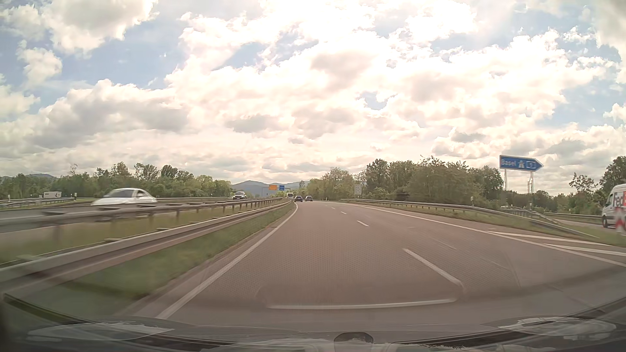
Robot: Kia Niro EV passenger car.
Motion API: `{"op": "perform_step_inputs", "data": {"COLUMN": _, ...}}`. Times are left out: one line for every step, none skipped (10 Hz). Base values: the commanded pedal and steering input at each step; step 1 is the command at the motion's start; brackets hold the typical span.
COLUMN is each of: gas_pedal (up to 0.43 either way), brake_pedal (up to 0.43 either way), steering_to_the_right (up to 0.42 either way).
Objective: Follow the waypoints while adhering to traffic rules and regulations
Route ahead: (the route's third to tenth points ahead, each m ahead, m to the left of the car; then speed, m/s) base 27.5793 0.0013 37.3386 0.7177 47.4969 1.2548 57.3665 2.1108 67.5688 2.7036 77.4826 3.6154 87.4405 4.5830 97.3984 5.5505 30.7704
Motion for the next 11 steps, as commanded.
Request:
{"op": "perform_step_inputs", "data": {"gas_pedal": 0.22, "brake_pedal": 0.0, "steering_to_the_right": -0.011}}
{"op": "perform_step_inputs", "data": {"gas_pedal": 0.22, "brake_pedal": 0.0, "steering_to_the_right": -0.011}}
{"op": "perform_step_inputs", "data": {"gas_pedal": 0.22, "brake_pedal": 0.0, "steering_to_the_right": -0.011}}
{"op": "perform_step_inputs", "data": {"gas_pedal": 0.228, "brake_pedal": 0.0, "steering_to_the_right": -0.011}}
{"op": "perform_step_inputs", "data": {"gas_pedal": 0.228, "brake_pedal": 0.0, "steering_to_the_right": -0.011}}
{"op": "perform_step_inputs", "data": {"gas_pedal": 0.228, "brake_pedal": 0.0, "steering_to_the_right": -0.011}}
{"op": "perform_step_inputs", "data": {"gas_pedal": 0.228, "brake_pedal": 0.0, "steering_to_the_right": -0.011}}
{"op": "perform_step_inputs", "data": {"gas_pedal": 0.24, "brake_pedal": 0.0, "steering_to_the_right": -0.011}}
{"op": "perform_step_inputs", "data": {"gas_pedal": 0.24, "brake_pedal": 0.0, "steering_to_the_right": -0.01}}
{"op": "perform_step_inputs", "data": {"gas_pedal": 0.24, "brake_pedal": 0.0, "steering_to_the_right": -0.01}}
{"op": "perform_step_inputs", "data": {"gas_pedal": 0.24, "brake_pedal": 0.0, "steering_to_the_right": -0.01}}
